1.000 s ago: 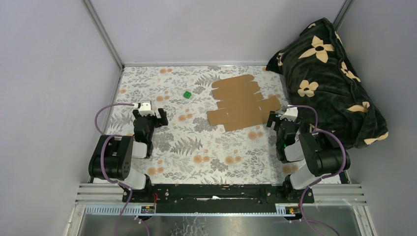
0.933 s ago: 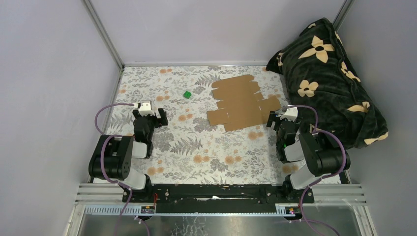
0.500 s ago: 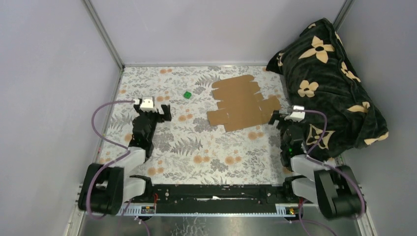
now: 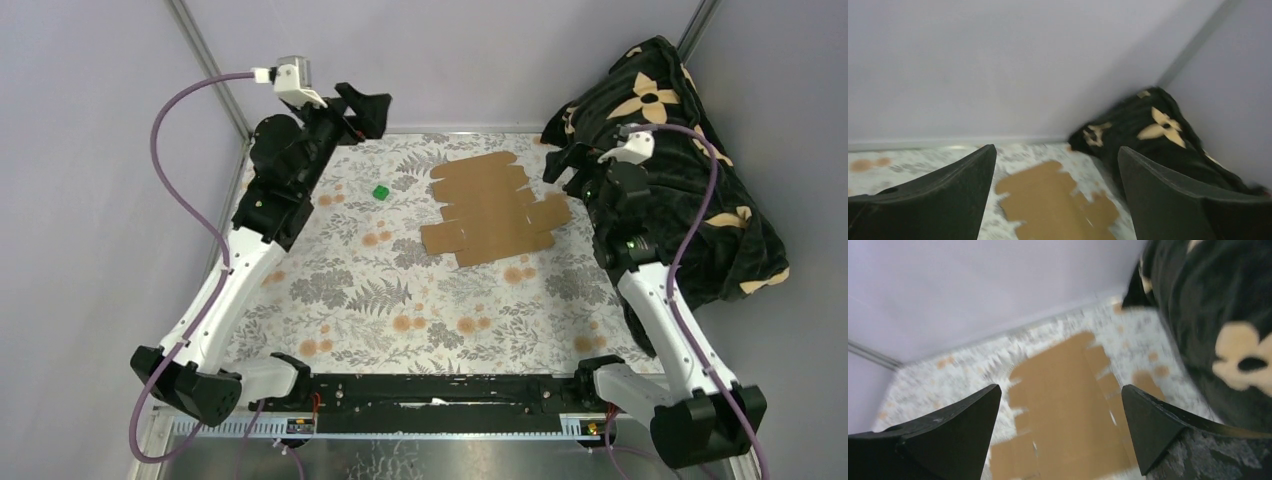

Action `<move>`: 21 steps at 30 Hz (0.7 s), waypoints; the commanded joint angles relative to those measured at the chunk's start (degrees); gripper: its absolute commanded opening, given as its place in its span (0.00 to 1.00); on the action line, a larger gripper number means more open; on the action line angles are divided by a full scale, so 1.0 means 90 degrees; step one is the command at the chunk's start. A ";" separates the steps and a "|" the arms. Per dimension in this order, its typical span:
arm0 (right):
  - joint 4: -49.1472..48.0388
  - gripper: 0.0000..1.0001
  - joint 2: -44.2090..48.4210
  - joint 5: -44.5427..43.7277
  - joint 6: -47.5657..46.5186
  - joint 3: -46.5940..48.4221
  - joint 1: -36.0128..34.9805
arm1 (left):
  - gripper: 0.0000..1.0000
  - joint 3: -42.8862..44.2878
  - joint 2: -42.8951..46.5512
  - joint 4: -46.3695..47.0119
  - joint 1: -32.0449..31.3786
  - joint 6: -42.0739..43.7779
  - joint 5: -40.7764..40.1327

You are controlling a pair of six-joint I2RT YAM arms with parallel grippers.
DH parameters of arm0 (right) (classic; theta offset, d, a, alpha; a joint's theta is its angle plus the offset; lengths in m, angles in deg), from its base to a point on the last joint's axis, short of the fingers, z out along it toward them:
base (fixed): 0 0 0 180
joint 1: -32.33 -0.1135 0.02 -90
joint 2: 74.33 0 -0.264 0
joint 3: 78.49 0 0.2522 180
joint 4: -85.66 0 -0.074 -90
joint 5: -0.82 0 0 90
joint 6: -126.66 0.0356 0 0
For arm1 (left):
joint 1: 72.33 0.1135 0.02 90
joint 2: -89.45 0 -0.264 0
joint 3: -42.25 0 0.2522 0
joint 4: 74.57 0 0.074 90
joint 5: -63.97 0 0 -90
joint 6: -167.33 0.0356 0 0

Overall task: Fold the paper box
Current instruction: Adjust the paper box at the center of the board.

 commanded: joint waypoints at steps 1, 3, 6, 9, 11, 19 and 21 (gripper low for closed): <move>0.1883 1.00 -0.0920 0.0401 0.0024 0.0601 0.0044 | 0.99 0.0054 -0.0304 -0.1669 -0.0133 -0.0962 0.1389; 0.2240 1.00 -0.1334 0.0319 -0.0062 0.0845 0.0093 | 0.99 -0.0471 -0.0409 -0.1126 -0.0057 -0.1707 0.1911; 0.2230 1.00 -0.1781 0.0868 -0.0130 0.1110 0.0239 | 0.99 -0.1085 -0.0866 -0.0216 0.0259 -0.2449 0.2982; 0.2693 1.00 -0.2626 0.0882 -0.0349 0.1813 0.0277 | 0.99 -0.0815 -0.1249 -0.0674 0.0136 -0.2063 0.2583; 0.3010 1.00 -0.3208 0.0830 -0.0451 0.2372 0.0296 | 0.99 -0.0274 -0.1567 -0.1637 -0.0213 -0.1470 0.1508; 0.3275 1.00 -0.4947 0.0823 -0.0535 0.3605 0.0298 | 0.99 -0.1095 -0.2718 -0.0417 0.0349 -0.1944 0.3161; 0.3435 0.96 -0.5205 0.0905 -0.0508 0.3807 0.0303 | 0.99 -0.0944 -0.2845 -0.0679 0.0359 -0.1635 0.2667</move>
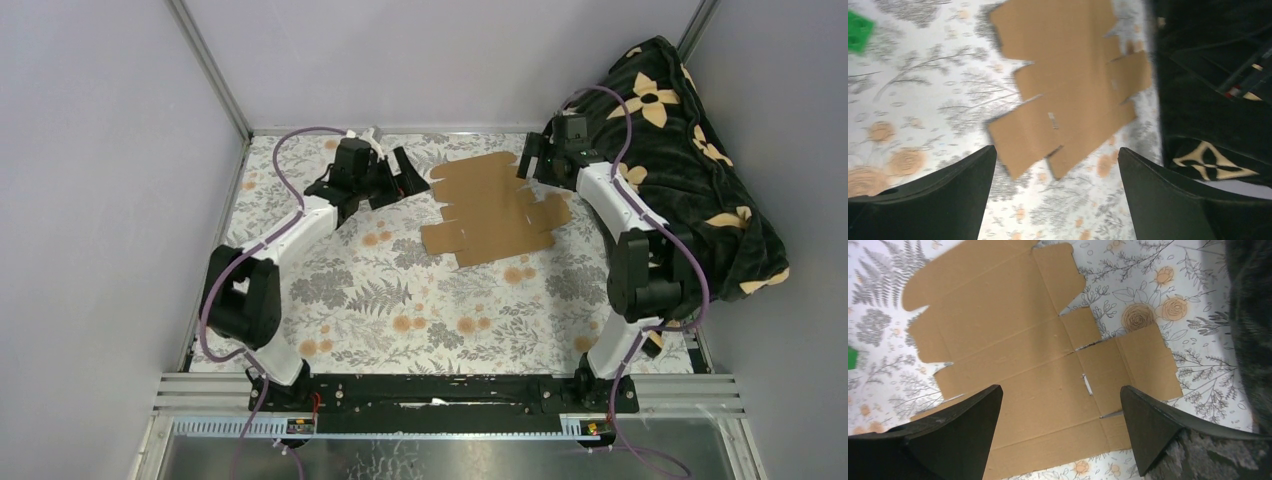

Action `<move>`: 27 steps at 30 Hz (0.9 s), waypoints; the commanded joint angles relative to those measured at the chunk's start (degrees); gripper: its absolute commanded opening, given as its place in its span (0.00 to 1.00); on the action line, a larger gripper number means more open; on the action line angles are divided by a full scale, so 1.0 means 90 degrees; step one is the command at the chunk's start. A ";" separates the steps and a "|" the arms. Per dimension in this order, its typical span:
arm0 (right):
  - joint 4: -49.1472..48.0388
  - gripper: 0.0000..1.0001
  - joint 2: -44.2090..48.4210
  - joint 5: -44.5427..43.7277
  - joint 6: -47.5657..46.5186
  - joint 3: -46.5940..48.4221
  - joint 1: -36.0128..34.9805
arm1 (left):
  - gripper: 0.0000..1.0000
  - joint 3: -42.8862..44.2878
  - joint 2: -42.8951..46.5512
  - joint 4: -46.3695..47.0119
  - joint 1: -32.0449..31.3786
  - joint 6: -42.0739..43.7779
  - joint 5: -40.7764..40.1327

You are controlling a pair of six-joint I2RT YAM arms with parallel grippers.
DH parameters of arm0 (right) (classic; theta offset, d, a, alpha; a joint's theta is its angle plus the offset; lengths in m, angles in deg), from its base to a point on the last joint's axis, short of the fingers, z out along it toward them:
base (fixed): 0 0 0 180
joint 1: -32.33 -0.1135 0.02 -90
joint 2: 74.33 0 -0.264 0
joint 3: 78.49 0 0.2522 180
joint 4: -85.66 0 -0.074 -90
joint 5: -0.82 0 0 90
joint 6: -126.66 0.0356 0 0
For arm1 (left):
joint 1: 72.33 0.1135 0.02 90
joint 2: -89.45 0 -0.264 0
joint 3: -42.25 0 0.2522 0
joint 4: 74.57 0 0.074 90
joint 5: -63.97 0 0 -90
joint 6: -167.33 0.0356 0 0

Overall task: Fold the paper box
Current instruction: Adjust the paper box at the center of the board.

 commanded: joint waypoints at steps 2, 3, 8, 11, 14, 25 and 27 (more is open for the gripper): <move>0.0642 0.92 -0.0516 0.0072 -0.0027 0.0573 0.0021 | 0.99 0.0235 -0.0495 0.0128 0.0184 0.0526 -0.0002; 0.0721 0.92 -0.0523 -0.0048 0.0005 0.0516 0.0021 | 0.99 0.0407 -0.0608 0.0035 0.0182 0.0613 -0.0026; 0.0509 0.89 0.0252 -0.0277 0.0652 -0.0618 0.0026 | 0.99 0.0930 -0.0971 -0.0270 0.0020 0.0999 -0.0457; -0.0039 0.84 0.1202 -0.0112 0.1267 -0.1694 0.0021 | 0.99 0.1181 -0.1094 -0.0454 -0.0110 0.1208 -0.0746; -0.0154 0.84 0.1838 -0.0100 0.1572 -0.2443 0.0021 | 0.99 0.1315 -0.1124 -0.0470 -0.0233 0.1350 -0.0892; -0.1131 0.79 0.2734 -0.0137 0.2482 -0.4391 0.0159 | 0.99 0.2235 -0.1770 -0.0682 -0.0830 0.1828 -0.0825; -0.1530 0.78 0.2803 0.0065 0.2491 -0.4595 0.0294 | 0.99 0.2324 -0.1798 -0.0835 -0.0862 0.1949 -0.0791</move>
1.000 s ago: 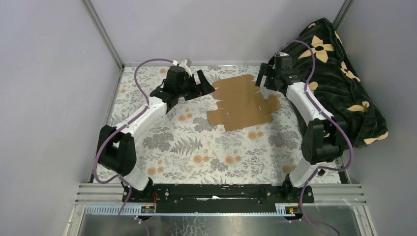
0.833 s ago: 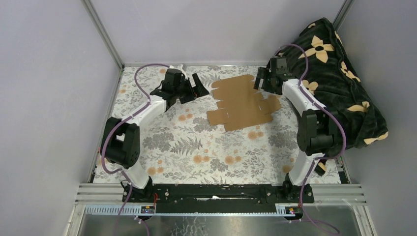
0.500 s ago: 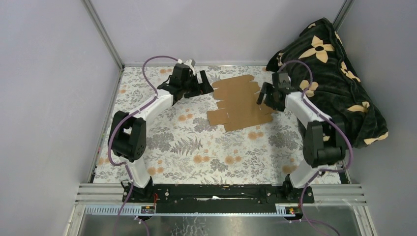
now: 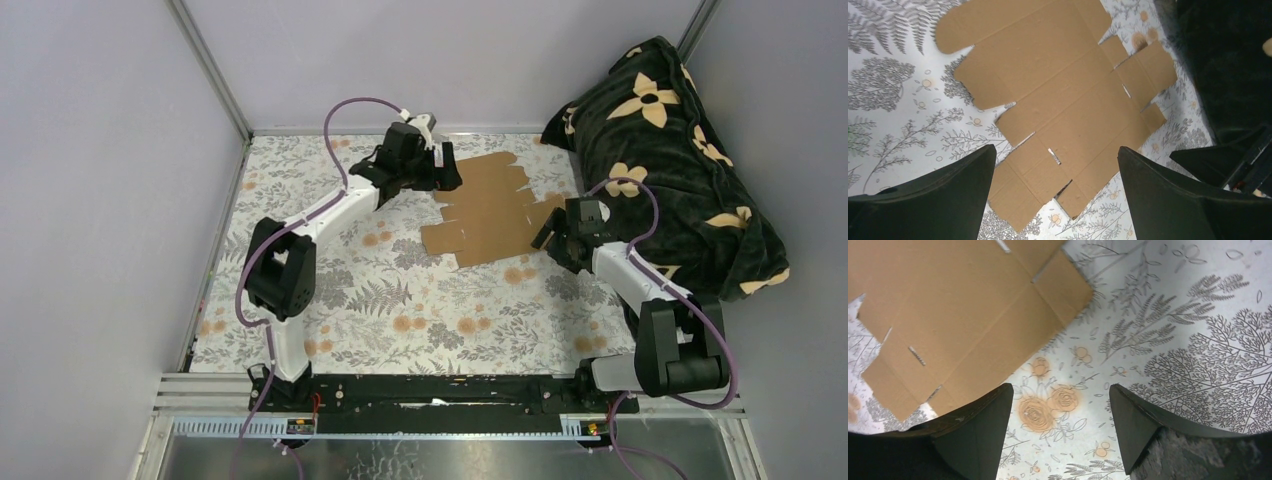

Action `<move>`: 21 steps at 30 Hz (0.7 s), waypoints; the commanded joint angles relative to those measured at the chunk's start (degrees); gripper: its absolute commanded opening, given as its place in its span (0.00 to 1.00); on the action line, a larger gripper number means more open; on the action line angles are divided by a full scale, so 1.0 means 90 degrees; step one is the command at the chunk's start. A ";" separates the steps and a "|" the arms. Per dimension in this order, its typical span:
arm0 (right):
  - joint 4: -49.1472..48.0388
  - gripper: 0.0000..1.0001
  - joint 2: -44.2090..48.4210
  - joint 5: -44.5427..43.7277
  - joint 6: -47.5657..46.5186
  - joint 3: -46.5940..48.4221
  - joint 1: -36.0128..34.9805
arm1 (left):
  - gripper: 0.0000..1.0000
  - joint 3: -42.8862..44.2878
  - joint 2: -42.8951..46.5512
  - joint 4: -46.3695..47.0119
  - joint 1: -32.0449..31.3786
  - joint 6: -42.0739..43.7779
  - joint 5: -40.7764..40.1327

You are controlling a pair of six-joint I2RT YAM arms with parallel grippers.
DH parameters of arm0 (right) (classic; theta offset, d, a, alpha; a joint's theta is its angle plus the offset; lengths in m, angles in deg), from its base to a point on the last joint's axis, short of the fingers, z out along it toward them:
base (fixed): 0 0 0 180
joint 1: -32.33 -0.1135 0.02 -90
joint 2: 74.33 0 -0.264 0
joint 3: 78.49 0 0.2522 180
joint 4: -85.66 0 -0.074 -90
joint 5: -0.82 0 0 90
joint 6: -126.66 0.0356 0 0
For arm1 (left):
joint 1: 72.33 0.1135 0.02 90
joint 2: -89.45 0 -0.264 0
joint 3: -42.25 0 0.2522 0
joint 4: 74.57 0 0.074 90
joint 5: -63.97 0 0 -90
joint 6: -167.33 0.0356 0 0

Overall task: Fold the paper box
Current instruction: Adjust the paper box at the center of the board.

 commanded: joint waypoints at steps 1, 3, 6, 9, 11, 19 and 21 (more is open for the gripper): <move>-0.1092 0.78 0.0262 0.0344 0.0289 -0.0366 0.0343 | 0.99 0.0247 -0.0068 -0.0349 -0.0120 0.0413 0.0014; -0.1349 0.77 0.0232 0.0646 0.0065 -0.0362 0.0471 | 0.99 -0.0004 0.0119 -0.0342 -0.0113 0.0421 0.0022; -0.1542 0.77 0.0121 0.0970 -0.0365 -0.0266 0.0630 | 0.99 -0.0491 0.0546 -0.0245 -0.0070 0.0122 0.0049; -0.1850 0.76 -0.0013 0.1442 -0.0750 -0.0117 0.0802 | 0.98 -0.1380 0.0953 0.0673 0.0221 -0.0668 0.1190; -0.2016 0.74 -0.0061 0.1667 -0.0952 0.0072 0.0805 | 0.99 -0.2091 0.1067 0.1860 0.0623 -0.1583 0.2691; -0.1369 0.53 -0.1433 0.2041 -0.1753 0.2452 0.0971 | 0.86 -0.2131 0.1046 0.1544 0.0759 -0.1455 0.2291; -0.0971 0.42 -0.2018 0.2122 -0.1967 0.3190 0.0971 | 0.71 -0.2115 0.0909 0.1541 0.0759 -0.1510 0.2335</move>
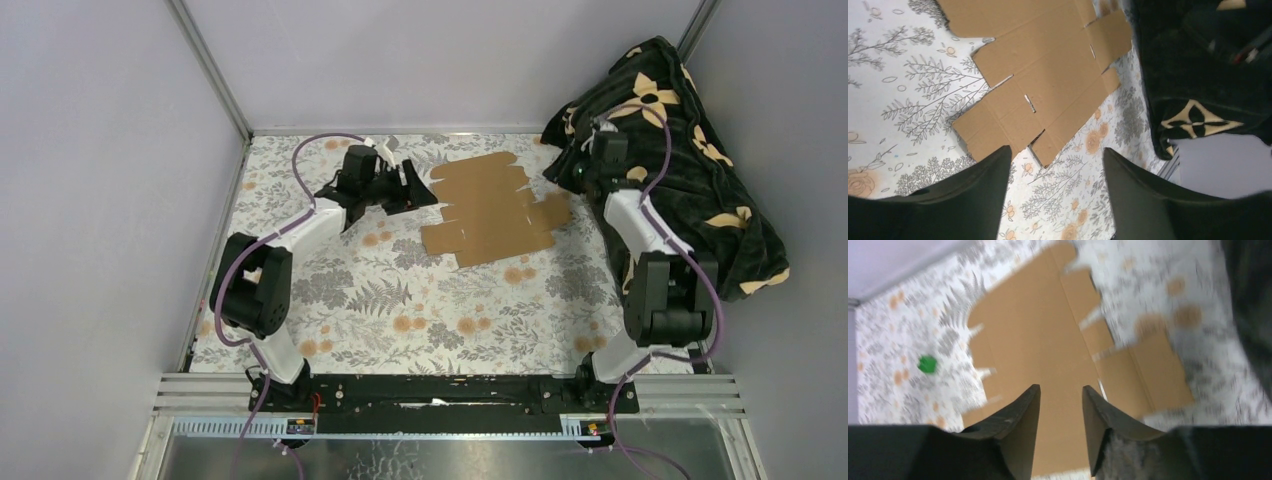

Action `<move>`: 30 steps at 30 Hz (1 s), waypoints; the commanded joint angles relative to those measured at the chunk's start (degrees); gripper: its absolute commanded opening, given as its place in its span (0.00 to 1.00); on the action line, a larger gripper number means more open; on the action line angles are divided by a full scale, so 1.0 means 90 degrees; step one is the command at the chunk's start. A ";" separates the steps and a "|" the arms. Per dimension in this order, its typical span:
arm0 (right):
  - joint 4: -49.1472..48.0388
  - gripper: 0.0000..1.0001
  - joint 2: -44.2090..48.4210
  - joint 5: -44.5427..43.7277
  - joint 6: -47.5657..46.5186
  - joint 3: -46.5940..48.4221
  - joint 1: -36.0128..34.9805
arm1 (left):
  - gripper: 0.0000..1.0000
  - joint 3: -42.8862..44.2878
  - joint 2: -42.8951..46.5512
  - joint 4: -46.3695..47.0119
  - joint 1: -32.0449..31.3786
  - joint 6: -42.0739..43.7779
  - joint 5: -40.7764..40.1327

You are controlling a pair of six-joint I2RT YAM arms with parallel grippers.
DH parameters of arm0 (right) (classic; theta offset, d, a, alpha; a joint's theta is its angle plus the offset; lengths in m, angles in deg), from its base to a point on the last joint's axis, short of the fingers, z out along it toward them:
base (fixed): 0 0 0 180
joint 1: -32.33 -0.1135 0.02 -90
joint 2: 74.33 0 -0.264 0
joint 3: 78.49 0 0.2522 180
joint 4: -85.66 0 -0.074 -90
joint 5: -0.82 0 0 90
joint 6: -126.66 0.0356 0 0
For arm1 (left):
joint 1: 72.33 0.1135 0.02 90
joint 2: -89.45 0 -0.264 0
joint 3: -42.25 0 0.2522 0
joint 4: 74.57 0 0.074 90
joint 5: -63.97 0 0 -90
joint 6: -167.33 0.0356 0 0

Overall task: Fold the paper box
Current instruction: Adjust the paper box at the center of the board.

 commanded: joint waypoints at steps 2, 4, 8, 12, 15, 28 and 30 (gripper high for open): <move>0.0934 0.38 -0.1401 0.0183 -0.0865 0.1985 0.0070 | 0.56 0.0154 -0.0225 0.0321 -0.0074 -0.0169 0.0327; 0.1465 0.35 -0.1968 -0.0173 -0.1067 0.2543 0.0065 | 0.48 0.0105 -0.0223 0.0255 -0.0088 -0.0121 0.0251; 0.2050 0.29 -0.2583 -0.0359 -0.1265 0.2906 0.0065 | 0.44 0.0072 -0.0096 -0.0031 -0.0186 0.0081 -0.0028; 0.1556 0.29 -0.2287 -0.0241 -0.1103 0.2078 -0.0003 | 0.40 0.0003 -0.0057 -0.0120 -0.0359 0.0084 -0.0231; 0.1594 0.30 -0.2183 -0.0383 -0.1115 0.1727 -0.0032 | 0.38 -0.0097 -0.0119 -0.0124 -0.0491 0.0066 -0.0426; 0.1633 0.35 -0.2230 -0.0776 -0.1087 0.1215 -0.0398 | 0.39 -0.0765 -0.0516 0.0397 -0.0601 -0.0036 -0.1111; 0.1648 0.35 -0.2196 -0.0921 -0.1042 0.1063 -0.0546 | 0.39 -0.0819 -0.0635 0.0458 -0.0601 -0.0047 -0.1187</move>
